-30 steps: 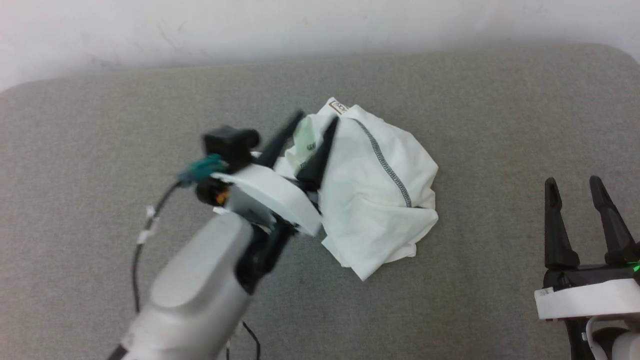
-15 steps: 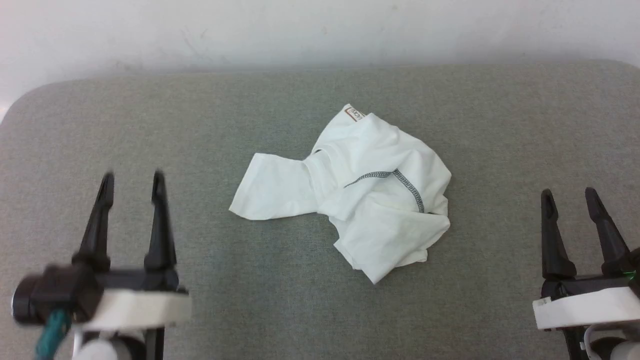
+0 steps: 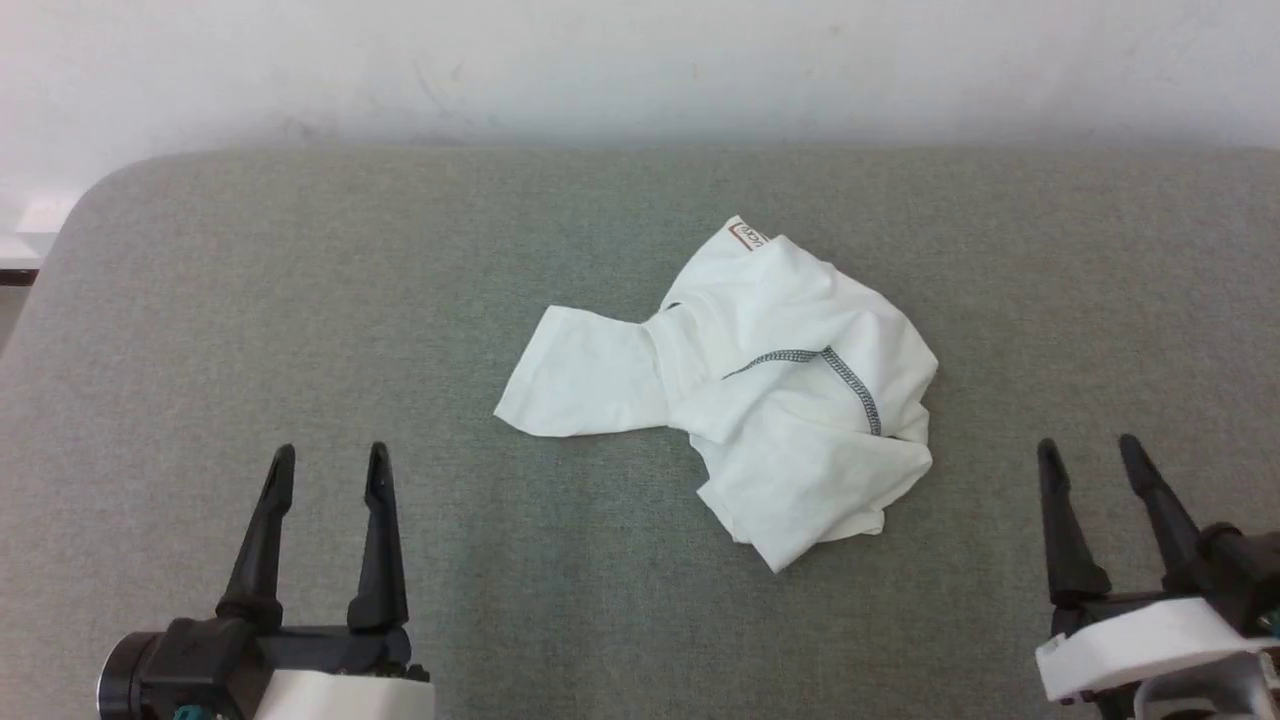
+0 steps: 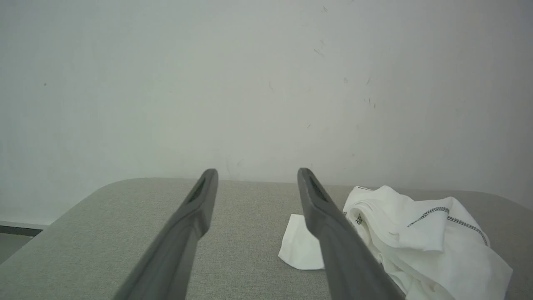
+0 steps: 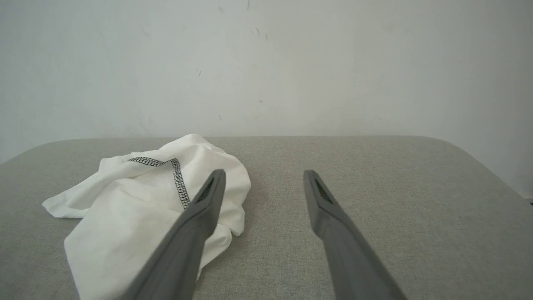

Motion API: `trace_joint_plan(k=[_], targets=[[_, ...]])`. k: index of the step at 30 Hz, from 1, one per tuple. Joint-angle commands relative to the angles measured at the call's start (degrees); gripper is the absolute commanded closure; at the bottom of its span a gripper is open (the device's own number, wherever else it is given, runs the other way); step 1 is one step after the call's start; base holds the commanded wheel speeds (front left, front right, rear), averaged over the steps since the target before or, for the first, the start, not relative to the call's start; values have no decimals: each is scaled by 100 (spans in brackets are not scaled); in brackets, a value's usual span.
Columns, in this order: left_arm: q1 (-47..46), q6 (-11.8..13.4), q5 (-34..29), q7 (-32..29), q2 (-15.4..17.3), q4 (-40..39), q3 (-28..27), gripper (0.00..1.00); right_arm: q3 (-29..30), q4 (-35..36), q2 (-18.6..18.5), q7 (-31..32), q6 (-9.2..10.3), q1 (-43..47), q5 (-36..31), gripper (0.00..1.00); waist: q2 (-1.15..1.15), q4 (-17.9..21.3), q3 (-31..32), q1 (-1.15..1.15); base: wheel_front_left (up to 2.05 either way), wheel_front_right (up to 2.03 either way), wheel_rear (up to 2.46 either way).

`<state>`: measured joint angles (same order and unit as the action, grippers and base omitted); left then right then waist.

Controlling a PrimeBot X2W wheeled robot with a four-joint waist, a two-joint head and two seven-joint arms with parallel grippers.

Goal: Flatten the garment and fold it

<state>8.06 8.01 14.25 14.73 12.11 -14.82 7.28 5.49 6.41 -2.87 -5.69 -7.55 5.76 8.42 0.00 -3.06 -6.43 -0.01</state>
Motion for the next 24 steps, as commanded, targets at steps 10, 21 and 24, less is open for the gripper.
trace_joint_plan(k=[10, 21, 24], targets=[[-108, -521, -353, 27, -426, 126, -258, 0, -364, -644, -49, 1346, 6, -615, -592, 0, 0, -273, -196, 1, 0, 0, 0], [-252, -879, -511, 27, -723, 369, -337, 0, -921, -1975, -396, 1696, 6, -1090, -344, 0, 0, -696, -414, 1, 0, 0, 0], [-273, -941, -536, 27, -768, 427, -352, 0, -1149, -2288, -406, 1642, 6, -1234, -224, 0, 0, -755, -419, 1, 0, 0, 0]])
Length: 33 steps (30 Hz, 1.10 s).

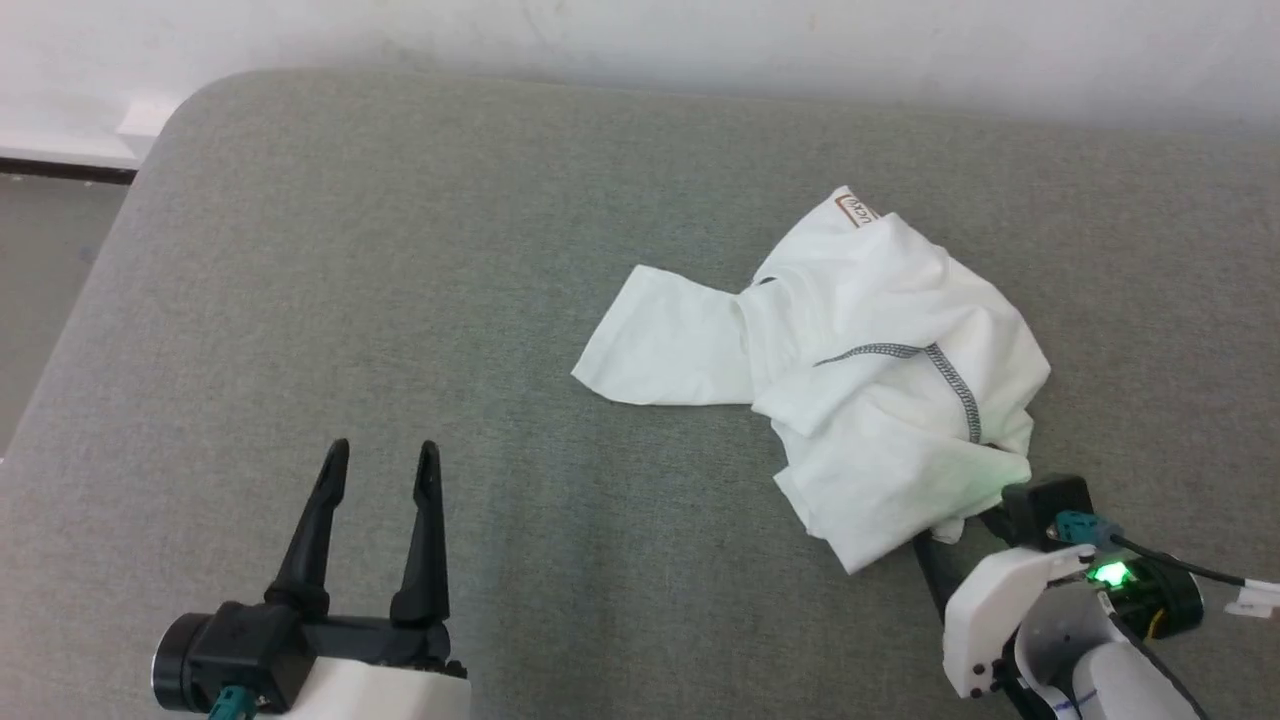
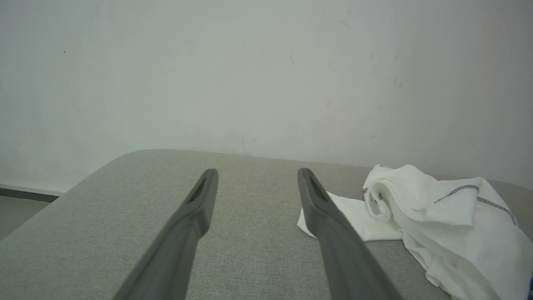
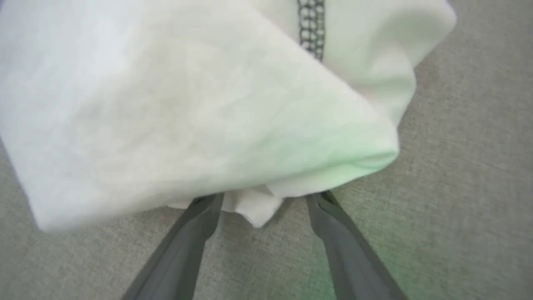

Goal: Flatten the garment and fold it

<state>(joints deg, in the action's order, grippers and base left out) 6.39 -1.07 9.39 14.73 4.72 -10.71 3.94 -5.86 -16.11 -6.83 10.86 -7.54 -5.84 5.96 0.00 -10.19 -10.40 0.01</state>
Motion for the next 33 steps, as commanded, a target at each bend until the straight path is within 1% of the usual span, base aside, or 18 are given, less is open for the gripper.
trace_joint_plan(k=[1, 2, 3, 4, 9, 13, 17, 21, 24, 28, 31, 33], targets=[[-117, -48, -54, 27, -42, 39, -22, 0, -48, -157, -6, -19, 5, -124, 58, 13, 0, -56, -24, -1, 0, 0, 0], [-129, -61, -57, 27, -56, 59, -27, 0, -68, -281, 1, -8, 5, -168, 76, 54, 0, -67, -26, -1, 0, 0, 0], [-141, -71, -58, 27, -69, 77, -32, 0, -79, -391, 13, -4, 5, -212, 86, 72, 0, -71, -28, -1, 0, 0, 0], [-152, -78, -55, 27, -82, 91, -39, 0, -78, -489, 25, -6, 5, -256, 86, 100, 0, -69, -33, -1, 0, 0, 0], [-197, -97, -46, 27, -127, 131, -97, 0, -12, -752, 84, -92, 5, -464, 1, 100, 0, 7, -63, -1, 0, 0, 0], [-238, -119, -25, 27, -148, 171, -181, 0, 9, -581, 63, -219, 5, -559, -30, 100, 0, 141, -50, -1, 0, 0, 0], [-235, -143, 3, 27, -161, 165, -286, 0, 32, 25, -98, -227, 5, -585, -60, 100, 0, 363, 0, -1, 0, 0, 0], [-222, -182, -2, 27, -170, 124, -379, 0, 286, 955, -377, -82, 5, -639, -132, 100, 0, 608, 24, -1, 0, 0, 0], [-237, -197, -16, 27, -174, 99, -453, 0, 674, 1640, -587, 132, 5, -608, -228, 100, 0, 766, 28, -1, 0, 0, 0], [-263, -236, -46, 27, -177, 88, -502, 0, 1480, 2246, -755, 496, 5, -271, -376, 100, 0, 876, 11, -1, 0, 0, 0], [-273, -277, -58, 27, -179, 91, -519, 0, 2206, 2461, -726, 712, 5, 234, -580, 100, 0, 887, -21, -1, 0, 0, 0], [-270, -301, -67, 27, -180, 111, -524, 0, 2596, 2500, -607, 847, 5, 633, -735, 100, 0, 871, -40, -1, 0, 0, 0]])
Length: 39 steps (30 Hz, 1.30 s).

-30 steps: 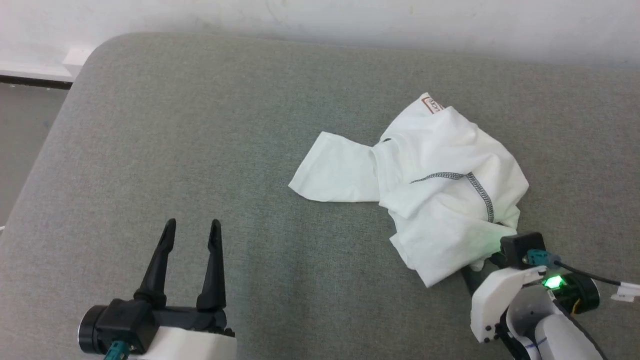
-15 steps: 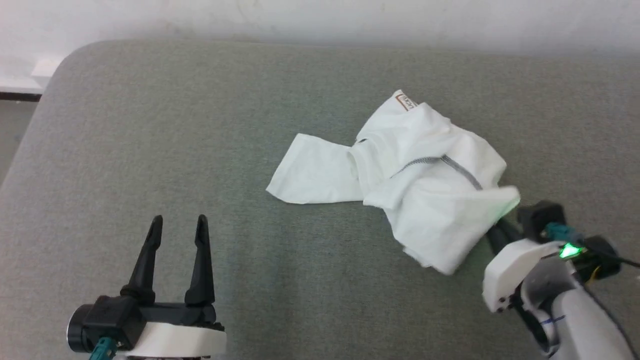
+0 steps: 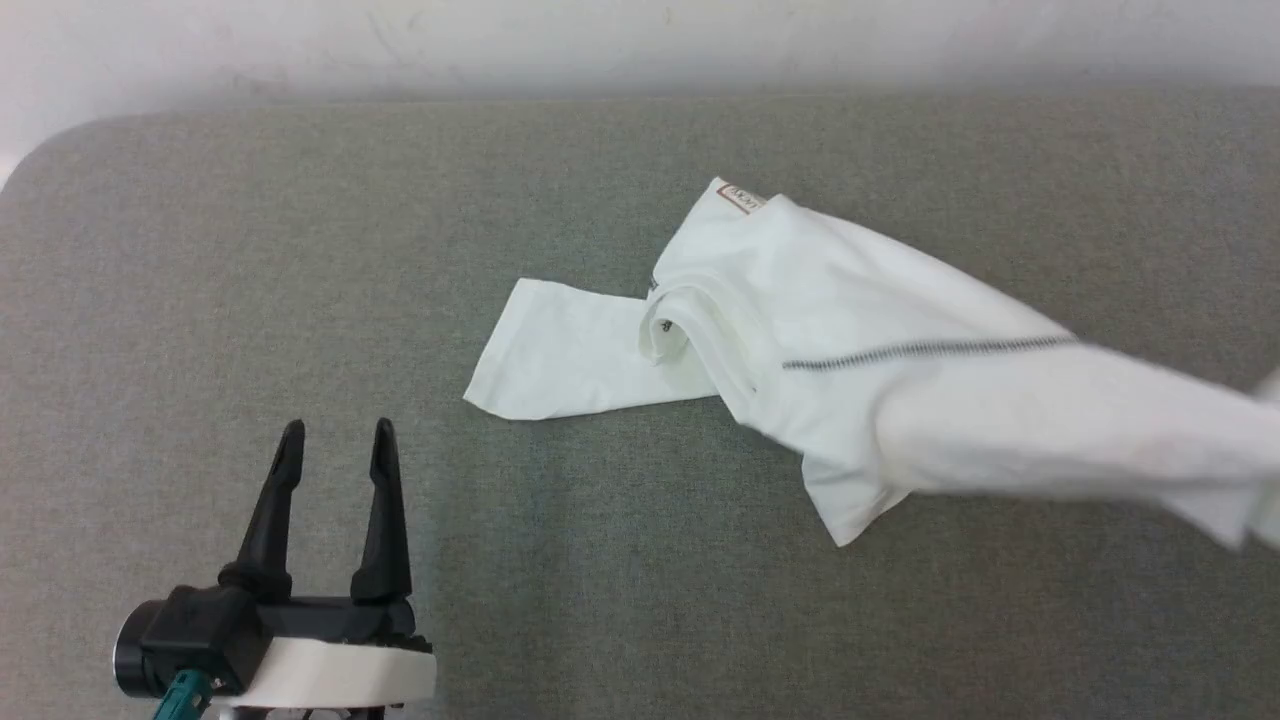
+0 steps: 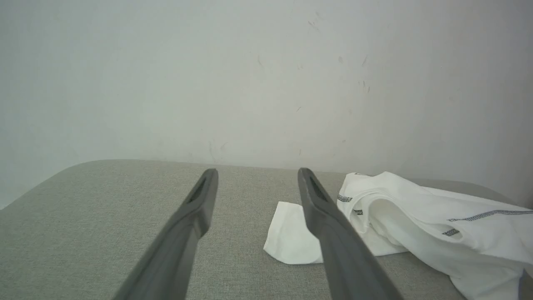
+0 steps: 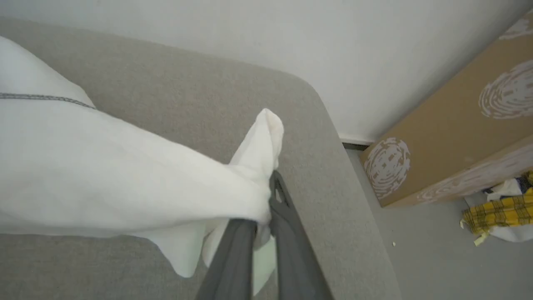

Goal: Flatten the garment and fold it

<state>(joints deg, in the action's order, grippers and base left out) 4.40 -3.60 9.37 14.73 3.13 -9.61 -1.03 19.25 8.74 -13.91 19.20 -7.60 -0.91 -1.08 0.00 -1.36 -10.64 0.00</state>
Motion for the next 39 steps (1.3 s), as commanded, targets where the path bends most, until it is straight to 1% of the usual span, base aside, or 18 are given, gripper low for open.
trace_joint_plan(k=[1, 4, 7, 8, 9, 10, 11, 14, 18, 22, 26, 29, 32, 35, 39], targets=[[-66, -59, -68, 27, -21, 14, -33, 0, 259, -14, 190, 36, 11, 300, -58, 100, 0, -22, -22, 0, 0, 0, 0], [-57, -82, -81, 27, -22, 63, -57, 0, 616, -242, 428, 51, 11, 698, -203, 100, 0, -58, -12, 0, 0, 0, 0], [-49, -102, -93, 27, -23, 101, -84, 0, 745, -583, 594, -48, 11, 877, -375, 100, 0, -83, 13, 0, 0, 0, 0], [-46, -109, -100, 27, -23, 113, -91, 0, 762, -689, 648, -119, 11, 875, -414, 78, 0, -88, 23, 0, 0, 0, 0], [-44, -115, -109, 27, -23, 122, -98, 0, 762, -785, 688, -195, 11, 853, -453, 47, 0, -92, 32, 0, 0, 0, 0], [-44, -115, -109, 27, -23, 122, -98, 0, 762, -785, 688, -195, 11, 853, -453, 47, 0, -92, 32, 0, 0, 0, 0], [-45, -122, -119, 27, -23, 129, -107, 0, 733, -862, 726, -257, 11, 814, -473, 0, 0, -96, 43, 0, 0, 0, 0], [-43, -137, -149, 27, -23, 139, -143, 0, 582, -856, 792, -446, 11, 583, -425, 0, 0, -98, 80, 0, 0, 0, 0], [-41, -148, -163, 27, -24, 144, -159, 0, 150, -373, 656, -565, 11, 194, -299, 0, 0, -105, 98, 0, 0, 0, 0], [-77, -138, -119, 27, -24, 151, -94, 0, -653, 239, 507, -368, 11, -127, -7, 0, 0, -174, 83, 0, 0, 0, 0], [-111, -118, -65, 27, -24, 171, -21, 0, -1701, 451, 227, 30, 11, -281, 411, 0, 0, -303, 60, 0, 0, 0, 0], [-119, -96, -42, 27, -24, 182, 7, 0, -2438, 413, 38, 298, 11, -369, 683, 0, 0, -410, 49, 0, 0, 0, 0], [-118, -76, -16, 27, -24, 198, 50, 0, -2994, 243, -91, 442, 11, -470, 881, 0, 0, -518, 52, 0, 0, 0, 0], [-122, -44, 13, 27, -24, 224, 114, 0, -3388, -76, -204, 469, 11, -578, 987, 0, 0, -644, 78, 0, 0, 0, 0], [-139, -31, 24, 27, -24, 245, 145, 0, -3878, -597, -409, 467, 11, -772, 866, 0, 0, -789, 90, 0, 0, 0, 0]])
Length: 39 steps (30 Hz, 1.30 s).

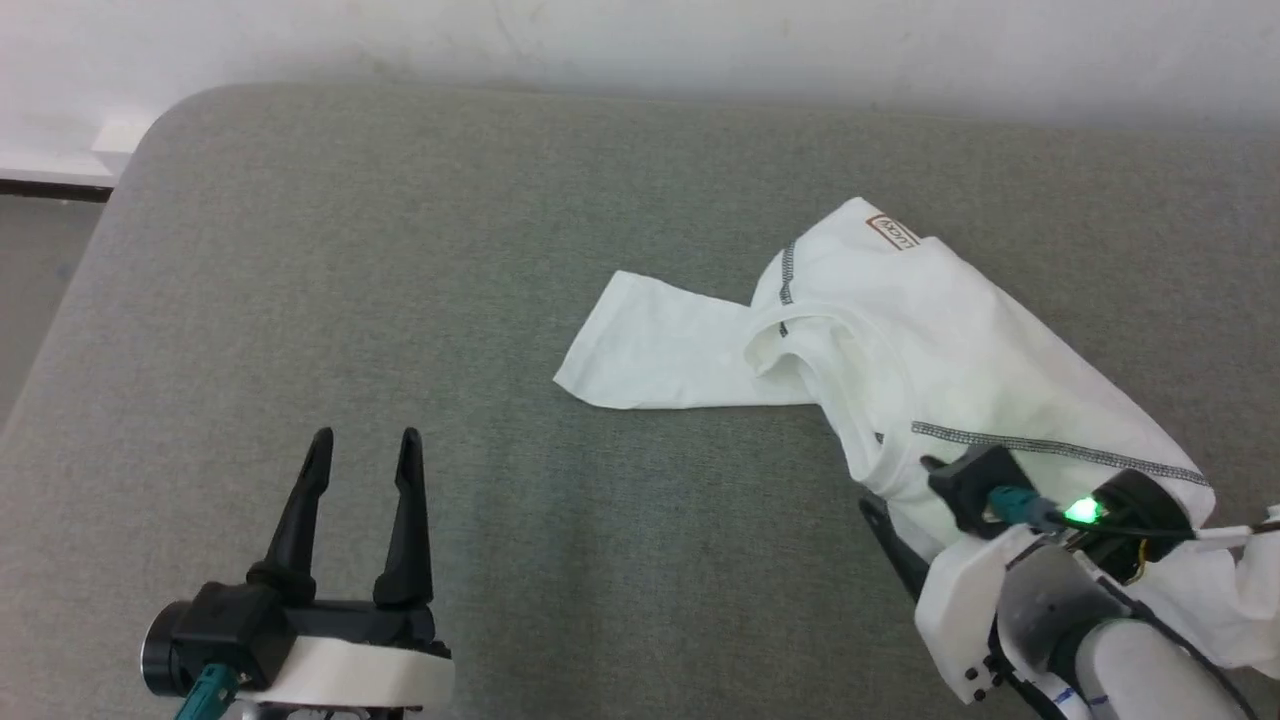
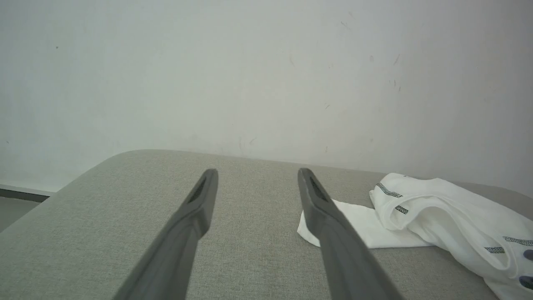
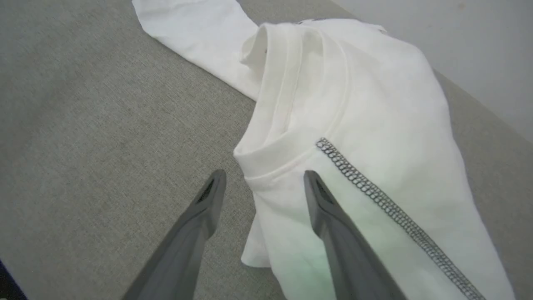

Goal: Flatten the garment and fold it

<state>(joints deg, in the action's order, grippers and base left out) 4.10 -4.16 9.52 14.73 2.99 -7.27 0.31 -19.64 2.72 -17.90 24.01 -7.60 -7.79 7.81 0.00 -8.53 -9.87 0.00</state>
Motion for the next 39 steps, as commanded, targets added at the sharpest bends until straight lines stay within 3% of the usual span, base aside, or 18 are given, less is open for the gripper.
trace_joint_plan(k=[1, 5, 6, 7, 8, 18, 19, 21, 29, 37, 38, 39], targets=[[-113, 25, 7, 27, -11, 15, 13, 0, -103, -130, -46, -23, 11, -139, -34, 0, 0, -100, 15, 0, 0, 0, 0], [-136, 26, 9, 27, -11, 36, 36, 0, -348, -613, -111, -127, 11, -356, -134, 0, 0, -201, 22, 0, 0, 0, 0], [-139, 26, 12, 27, -11, 45, 43, 0, -355, -698, -110, -198, 11, -408, -207, 56, 0, -221, 30, 0, 0, 0, 0], [-140, 27, 15, 27, -11, 55, 52, 0, -331, -765, -77, -284, 11, -445, -245, 85, 0, -238, 42, 0, 0, 0, 0], [-135, 32, 19, 27, -11, 62, 58, 0, -278, -812, -12, -369, 11, -467, -246, 100, 0, -246, 58, 0, 0, 0, 0], [-32, 75, 34, 27, -11, 74, 76, 0, -26, -516, 138, -731, 11, -615, -392, 100, 0, -101, 227, 0, 0, 0, 0], [-34, 78, 34, 27, -11, 71, 82, 0, -12, -456, 153, -714, 11, -607, -402, 93, 0, -86, 226, 0, 0, 0, 0], [-42, 86, 42, 27, -11, 62, 95, 0, -15, -353, 156, -662, 11, -582, -410, 0, 0, -64, 214, 0, 0, 0, 0], [-162, 97, 130, 27, -11, 62, 198, 0, -202, -439, 11, -139, 11, -296, -353, 0, 0, -146, -8, 0, 0, 0, 0], [-274, 133, 187, 27, -12, 62, 192, 0, -261, -691, -38, -133, 11, -292, -633, 0, 0, -314, -206, 0, 0, 0, 0], [-279, 134, 191, 27, -12, 63, 189, 0, -226, -713, -21, -123, 11, -302, -680, 51, 0, -325, -218, 0, 0, 0, 0], [-285, 136, 196, 27, -12, 64, 186, 0, -205, -718, -12, -133, 11, -326, -753, 71, 0, -333, -229, 0, 0, 0, 0]])
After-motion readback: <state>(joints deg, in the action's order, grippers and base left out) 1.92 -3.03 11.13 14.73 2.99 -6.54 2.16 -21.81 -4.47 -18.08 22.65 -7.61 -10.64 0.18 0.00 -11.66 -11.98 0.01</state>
